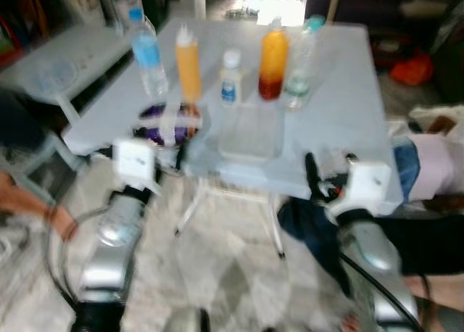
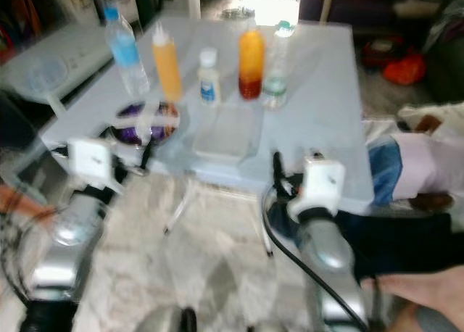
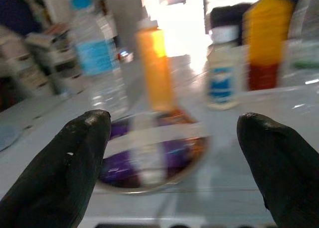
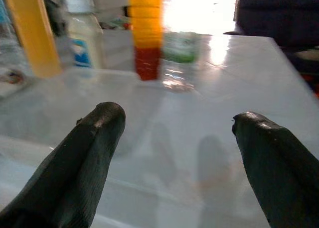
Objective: Restocking fridge
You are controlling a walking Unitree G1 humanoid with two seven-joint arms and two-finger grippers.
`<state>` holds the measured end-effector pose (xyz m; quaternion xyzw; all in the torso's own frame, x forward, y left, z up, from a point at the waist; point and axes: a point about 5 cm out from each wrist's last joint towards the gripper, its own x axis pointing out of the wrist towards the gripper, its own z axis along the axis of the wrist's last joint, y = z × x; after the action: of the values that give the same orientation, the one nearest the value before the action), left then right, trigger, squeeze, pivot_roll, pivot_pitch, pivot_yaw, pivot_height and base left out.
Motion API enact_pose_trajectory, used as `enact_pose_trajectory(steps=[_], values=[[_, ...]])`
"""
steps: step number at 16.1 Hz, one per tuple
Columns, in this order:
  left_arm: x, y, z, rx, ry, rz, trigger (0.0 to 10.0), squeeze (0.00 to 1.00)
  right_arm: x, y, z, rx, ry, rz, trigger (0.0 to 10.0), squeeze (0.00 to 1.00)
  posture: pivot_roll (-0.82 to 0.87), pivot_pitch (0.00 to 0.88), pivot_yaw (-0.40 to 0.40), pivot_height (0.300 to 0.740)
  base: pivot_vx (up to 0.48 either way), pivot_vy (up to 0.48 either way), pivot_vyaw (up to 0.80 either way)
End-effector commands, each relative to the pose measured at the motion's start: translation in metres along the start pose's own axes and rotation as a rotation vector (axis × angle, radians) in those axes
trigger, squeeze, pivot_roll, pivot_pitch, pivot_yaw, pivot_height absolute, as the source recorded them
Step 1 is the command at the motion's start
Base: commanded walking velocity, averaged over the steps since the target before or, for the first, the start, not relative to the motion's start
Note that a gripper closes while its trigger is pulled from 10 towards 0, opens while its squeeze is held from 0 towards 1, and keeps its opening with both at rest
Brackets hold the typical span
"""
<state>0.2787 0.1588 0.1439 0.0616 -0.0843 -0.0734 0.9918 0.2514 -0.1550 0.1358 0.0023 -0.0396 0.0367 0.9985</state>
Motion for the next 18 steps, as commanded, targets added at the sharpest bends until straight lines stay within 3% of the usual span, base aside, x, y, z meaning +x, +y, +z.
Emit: enact_pose_trajectory(steps=[1, 4, 9, 12, 18], values=[[-0.001, 0.001, 0.003, 0.017, -0.007, 0.017, 10.0, 0.00, 0.001, -0.004, 0.004, 0.025, -0.009, -0.019, 10.0, 0.00, -0.01, 0.081, 0.049, 0.740, 0.000, 0.000, 0.00], [0.000, 0.011, 0.001, 0.052, 0.013, 0.099, 10.0, 0.00, 0.014, 0.001, 0.008, 0.100, -0.009, 0.037, 10.0, 0.00, -0.01, 0.099, 0.053, 0.740, 0.000, 0.000, 0.00], [-0.002, 0.011, -0.001, 0.061, 0.036, 0.099, 10.0, 0.00, 0.037, 0.009, 0.010, 0.235, 0.014, 0.141, 10.0, 0.00, 0.02, 0.127, 0.058, 0.740, 0.000, 0.000, 0.00], [-0.003, 0.015, -0.001, 0.049, 0.054, 0.114, 10.0, 0.00, 0.046, 0.005, 0.001, 0.289, 0.048, 0.127, 10.0, 0.00, 0.04, 0.136, 0.057, 0.740, 0.000, 0.000, 0.00], [-0.005, 0.017, 0.004, 0.078, 0.055, 0.099, 10.0, 0.00, 0.065, 0.011, 0.004, 0.298, 0.035, 0.240, 10.0, 0.00, 0.08, 0.162, 0.064, 0.740, 0.000, 0.000, 0.00]])
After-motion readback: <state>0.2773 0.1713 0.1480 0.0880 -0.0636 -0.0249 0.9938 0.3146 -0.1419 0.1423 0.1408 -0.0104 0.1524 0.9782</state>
